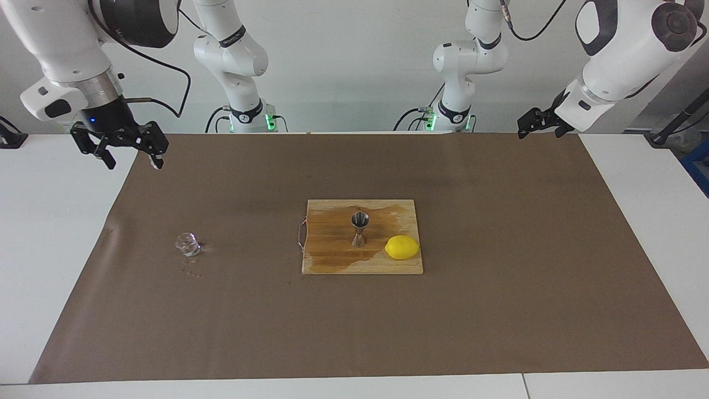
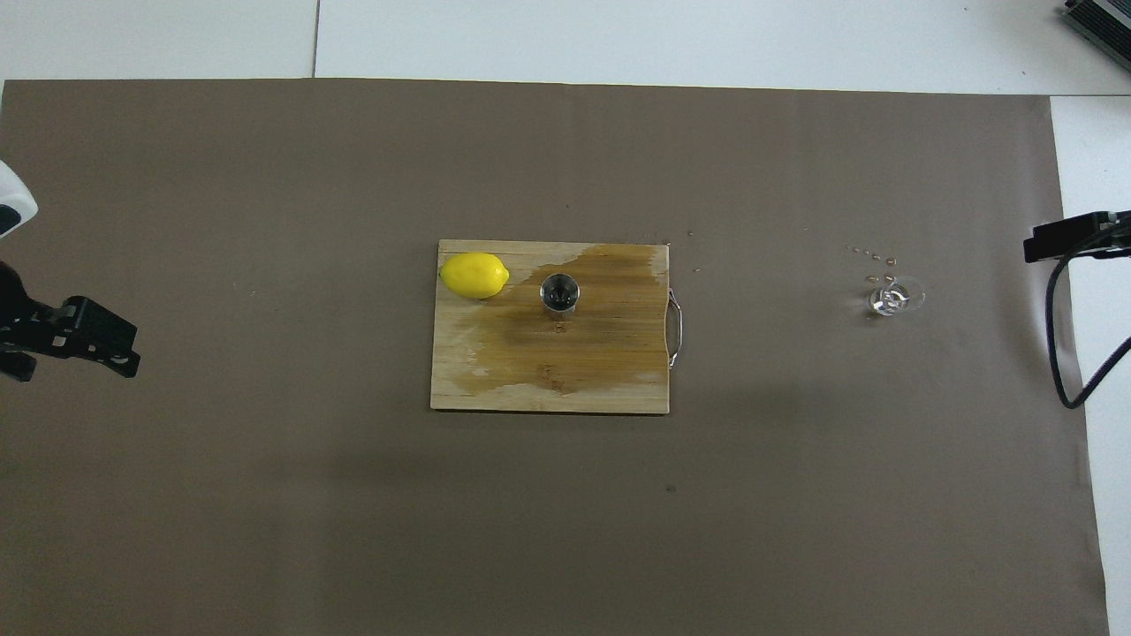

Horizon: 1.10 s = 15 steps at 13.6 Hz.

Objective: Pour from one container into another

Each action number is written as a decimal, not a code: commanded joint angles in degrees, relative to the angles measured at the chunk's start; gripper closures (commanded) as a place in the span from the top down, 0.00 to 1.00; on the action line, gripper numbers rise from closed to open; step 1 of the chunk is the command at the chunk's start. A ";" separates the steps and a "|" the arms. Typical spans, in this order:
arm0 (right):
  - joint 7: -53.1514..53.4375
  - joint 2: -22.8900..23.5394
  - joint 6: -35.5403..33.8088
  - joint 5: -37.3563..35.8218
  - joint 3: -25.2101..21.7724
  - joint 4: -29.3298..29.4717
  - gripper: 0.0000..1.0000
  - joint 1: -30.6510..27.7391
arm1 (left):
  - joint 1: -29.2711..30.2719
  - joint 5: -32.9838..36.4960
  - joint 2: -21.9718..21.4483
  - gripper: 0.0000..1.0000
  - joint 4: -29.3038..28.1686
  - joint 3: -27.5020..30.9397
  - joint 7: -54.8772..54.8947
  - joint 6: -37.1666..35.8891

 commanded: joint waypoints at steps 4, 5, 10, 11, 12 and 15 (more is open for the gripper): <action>-3.28 -1.64 1.12 -0.08 0.72 -2.64 1.00 0.32 | 0.49 0.38 -1.45 1.00 -1.47 -0.29 -0.72 10.09; -3.46 -1.73 2.43 -0.26 0.72 -2.90 1.00 0.41 | 0.49 0.38 -1.36 1.00 -1.55 -0.29 -0.72 12.47; -5.30 -1.73 4.74 -1.58 1.59 -4.40 1.00 1.02 | 0.58 0.38 -1.27 1.00 -1.55 -0.29 -0.72 17.85; -5.30 -1.64 4.38 -1.66 1.77 -4.22 1.00 1.02 | 0.58 0.38 -1.27 1.00 -1.55 -0.29 -0.72 18.03; -5.22 -1.73 4.29 -1.66 1.77 -4.31 1.00 1.11 | 0.58 0.47 -1.27 1.00 -1.55 -0.29 -0.72 18.38; -3.99 -1.91 3.76 -1.14 1.95 -4.31 1.00 1.20 | 0.58 0.38 -1.27 1.00 -1.55 -0.29 -0.72 19.96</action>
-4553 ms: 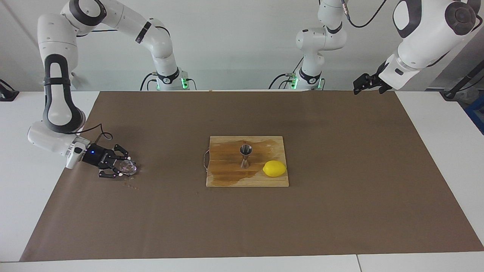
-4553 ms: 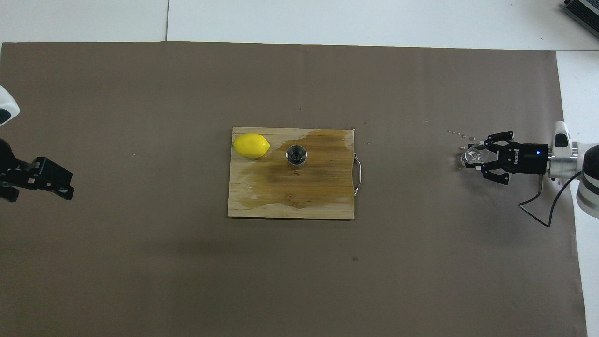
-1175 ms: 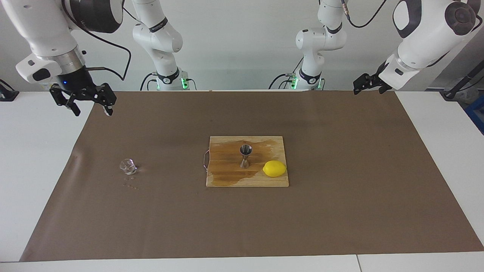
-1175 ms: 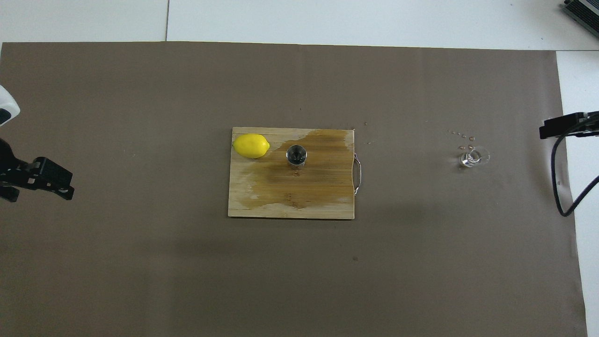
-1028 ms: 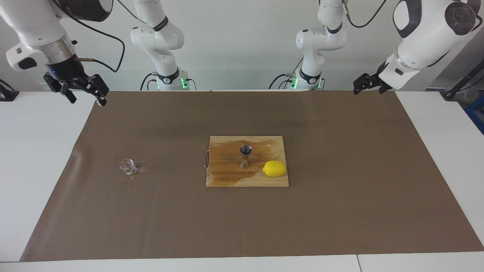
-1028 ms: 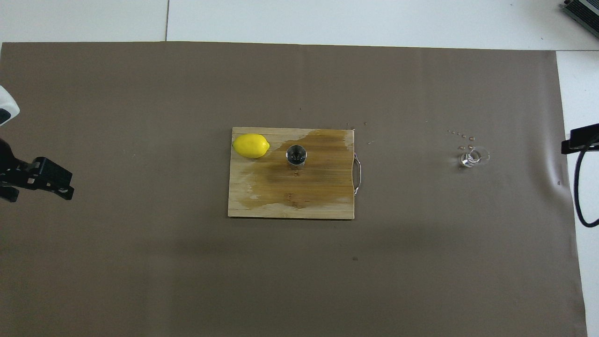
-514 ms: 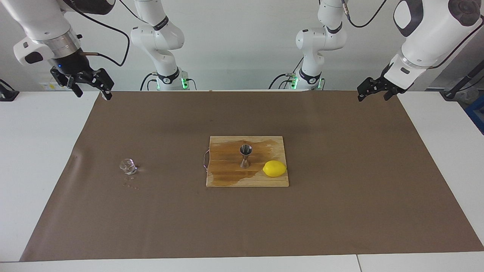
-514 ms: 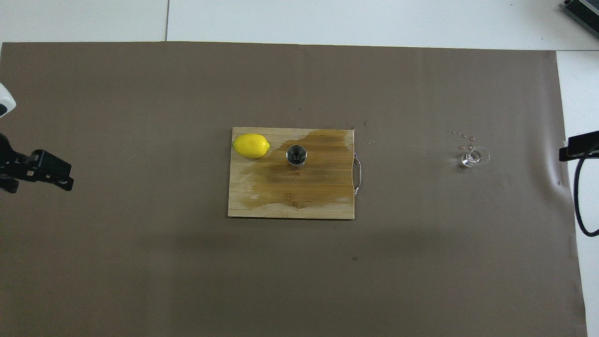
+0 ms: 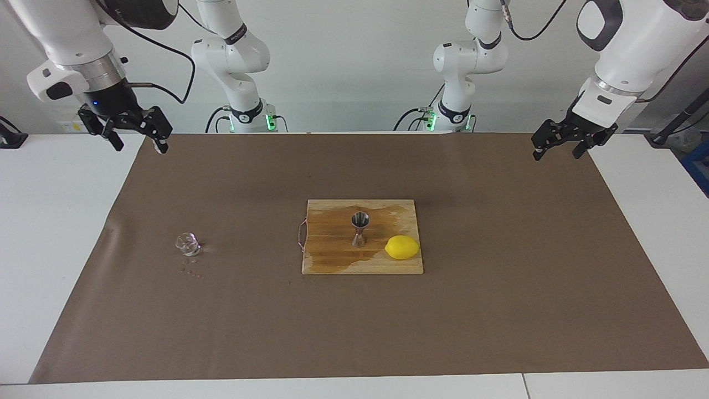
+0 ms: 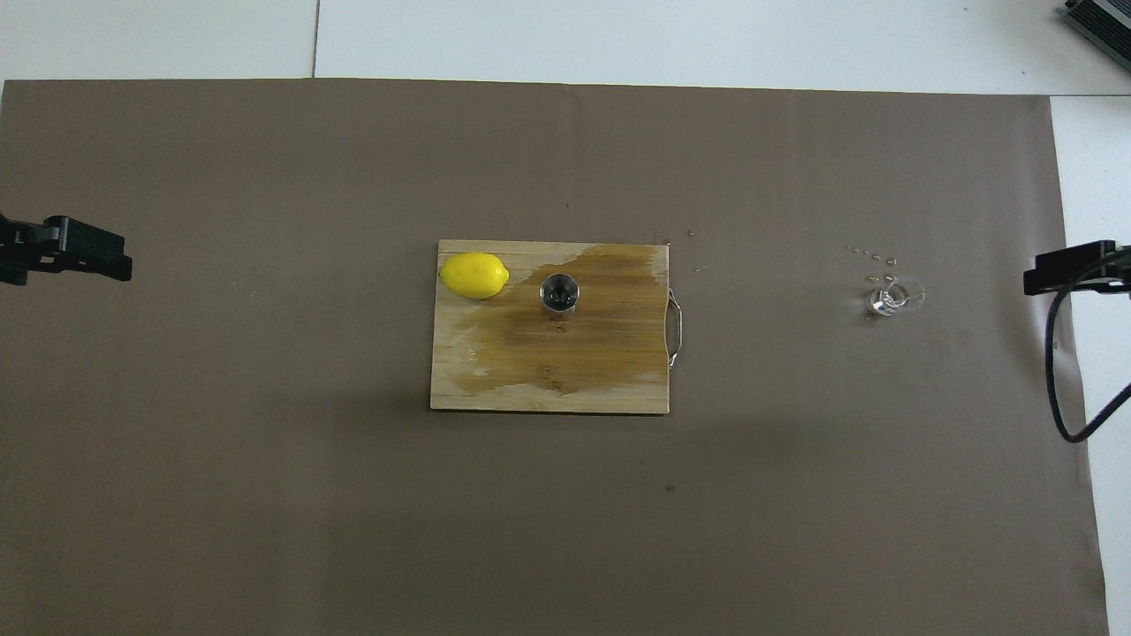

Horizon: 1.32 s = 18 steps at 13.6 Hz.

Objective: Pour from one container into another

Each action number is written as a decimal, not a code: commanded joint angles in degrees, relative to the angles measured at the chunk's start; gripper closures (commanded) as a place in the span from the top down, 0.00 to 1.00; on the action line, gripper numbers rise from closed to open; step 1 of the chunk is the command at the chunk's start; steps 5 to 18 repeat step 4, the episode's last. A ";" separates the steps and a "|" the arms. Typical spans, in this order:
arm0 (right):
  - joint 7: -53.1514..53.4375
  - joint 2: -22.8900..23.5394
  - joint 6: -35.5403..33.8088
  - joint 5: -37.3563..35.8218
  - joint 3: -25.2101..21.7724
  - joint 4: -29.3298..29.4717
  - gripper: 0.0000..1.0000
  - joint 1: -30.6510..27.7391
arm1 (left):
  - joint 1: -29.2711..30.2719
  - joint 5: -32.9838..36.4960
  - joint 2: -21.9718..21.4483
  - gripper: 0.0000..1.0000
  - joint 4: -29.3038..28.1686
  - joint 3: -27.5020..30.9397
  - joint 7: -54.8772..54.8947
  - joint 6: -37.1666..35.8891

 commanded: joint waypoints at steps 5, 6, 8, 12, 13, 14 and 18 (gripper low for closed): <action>0.59 -1.35 0.00 -0.26 -0.32 -1.15 1.00 1.13 | 0.41 0.38 -1.06 1.00 -1.46 -0.35 -0.66 2.71; 0.59 -1.35 0.00 -0.26 -0.32 -1.15 1.00 1.13 | 0.41 0.38 -1.06 1.00 -1.46 -0.35 -0.66 2.71; 0.59 -1.35 0.00 -0.26 -0.32 -1.15 1.00 1.13 | 0.41 0.38 -1.06 1.00 -1.46 -0.35 -0.66 2.71; 0.59 -1.35 0.00 -0.26 -0.32 -1.15 1.00 1.13 | 0.41 0.38 -1.06 1.00 -1.46 -0.35 -0.66 2.71; 0.59 -1.35 0.00 -0.26 -0.32 -1.15 1.00 1.13 | 0.41 0.38 -1.06 1.00 -1.46 -0.35 -0.66 2.71; 0.59 -1.35 0.00 -0.26 -0.32 -1.15 1.00 1.13 | 0.41 0.38 -1.06 1.00 -1.46 -0.35 -0.66 2.71; 0.59 -1.35 0.00 -0.26 -0.32 -1.15 1.00 1.13 | 0.41 0.38 -1.06 1.00 -1.46 -0.35 -0.66 2.71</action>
